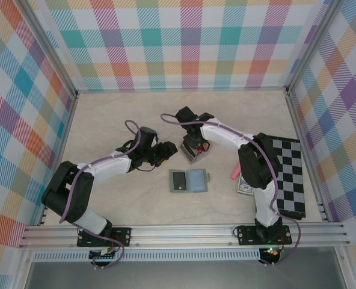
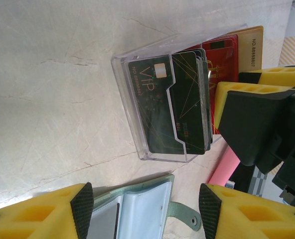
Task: Put the credit cards into the card holder
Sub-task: Pick up the credit card from the storage box.
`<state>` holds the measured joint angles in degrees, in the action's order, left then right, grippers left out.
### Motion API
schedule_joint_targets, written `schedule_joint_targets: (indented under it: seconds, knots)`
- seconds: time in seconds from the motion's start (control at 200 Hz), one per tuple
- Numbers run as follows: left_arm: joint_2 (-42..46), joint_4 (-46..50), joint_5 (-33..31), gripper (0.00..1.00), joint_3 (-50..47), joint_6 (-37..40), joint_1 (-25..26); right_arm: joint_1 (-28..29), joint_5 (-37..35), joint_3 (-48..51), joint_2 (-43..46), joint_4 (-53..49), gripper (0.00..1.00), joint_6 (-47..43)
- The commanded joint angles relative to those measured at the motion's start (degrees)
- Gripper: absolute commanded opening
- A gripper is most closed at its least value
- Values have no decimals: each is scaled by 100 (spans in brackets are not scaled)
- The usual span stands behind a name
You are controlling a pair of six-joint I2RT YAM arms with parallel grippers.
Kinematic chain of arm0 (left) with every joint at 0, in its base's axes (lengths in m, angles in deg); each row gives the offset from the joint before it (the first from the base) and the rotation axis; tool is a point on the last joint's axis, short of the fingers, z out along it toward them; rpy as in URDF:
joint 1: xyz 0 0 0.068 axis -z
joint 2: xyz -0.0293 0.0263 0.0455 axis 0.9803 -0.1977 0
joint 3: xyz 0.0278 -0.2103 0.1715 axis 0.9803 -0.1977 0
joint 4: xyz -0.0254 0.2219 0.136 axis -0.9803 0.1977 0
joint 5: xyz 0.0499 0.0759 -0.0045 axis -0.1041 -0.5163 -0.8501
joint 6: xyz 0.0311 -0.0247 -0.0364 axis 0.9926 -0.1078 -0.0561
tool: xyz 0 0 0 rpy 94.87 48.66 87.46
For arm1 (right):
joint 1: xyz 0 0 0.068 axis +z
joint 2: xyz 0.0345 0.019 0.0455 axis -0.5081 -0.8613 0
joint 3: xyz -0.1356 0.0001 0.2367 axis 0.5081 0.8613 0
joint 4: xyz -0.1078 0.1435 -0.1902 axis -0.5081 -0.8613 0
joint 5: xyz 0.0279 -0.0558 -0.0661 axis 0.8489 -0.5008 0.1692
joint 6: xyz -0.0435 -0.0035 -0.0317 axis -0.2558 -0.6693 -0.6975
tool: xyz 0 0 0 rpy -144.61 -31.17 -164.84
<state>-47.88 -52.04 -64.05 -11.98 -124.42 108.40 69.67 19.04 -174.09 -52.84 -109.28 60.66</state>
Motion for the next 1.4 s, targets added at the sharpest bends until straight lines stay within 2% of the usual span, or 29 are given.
schedule_joint_targets:
  seconds: [0.0,0.27,0.455,0.86,1.015,1.215,1.32,1.395]
  knots:
    - [160,105,-58,60,6,81,-89,6,-707,-58,45,-44,35,-9]
    - [156,104,-50,60,6,75,-97,-2,-793,14,214,40,29,-40]
    - [144,112,-50,60,6,83,-93,-7,-796,9,266,50,19,-5]
    - [102,114,-6,60,35,79,-97,-2,-686,-40,551,-78,10,60]
    - [122,136,-15,60,59,93,-98,-11,-149,13,845,-156,9,244]
    - [147,149,54,60,123,123,-97,-178,612,85,1153,-191,3,582]
    - [227,17,196,60,127,93,-119,-404,1456,242,1540,-124,0,977]
    - [336,-280,415,61,85,9,-195,-690,2499,599,2066,237,0,1391]
